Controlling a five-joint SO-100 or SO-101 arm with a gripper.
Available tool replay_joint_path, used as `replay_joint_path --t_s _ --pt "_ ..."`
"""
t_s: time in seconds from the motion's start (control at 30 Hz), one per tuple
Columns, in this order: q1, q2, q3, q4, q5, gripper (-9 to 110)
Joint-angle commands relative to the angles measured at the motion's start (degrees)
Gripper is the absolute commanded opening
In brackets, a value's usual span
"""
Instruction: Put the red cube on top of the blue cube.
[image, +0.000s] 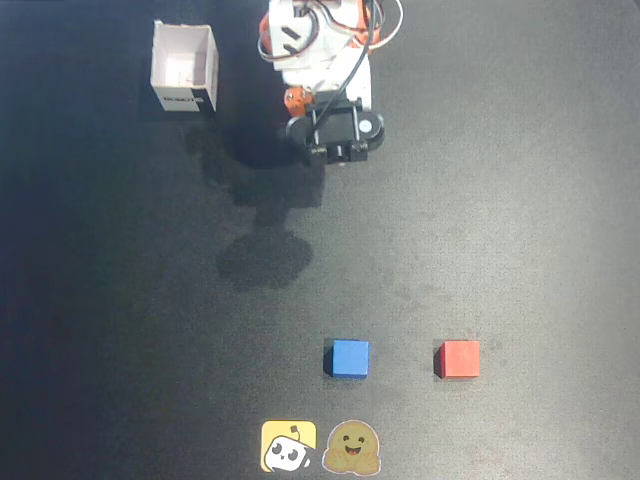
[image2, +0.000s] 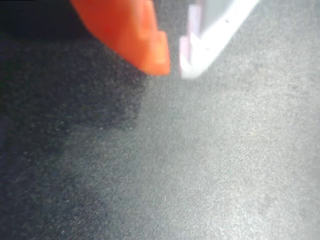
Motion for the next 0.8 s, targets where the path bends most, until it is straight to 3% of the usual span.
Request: replay_joint_path --t_s 0.0,0.77 --pt "-0.2 0.4 -0.2 -0.6 0.4 0" --pt "-0.5 0.4 -0.2 -1.6 0.0 0"
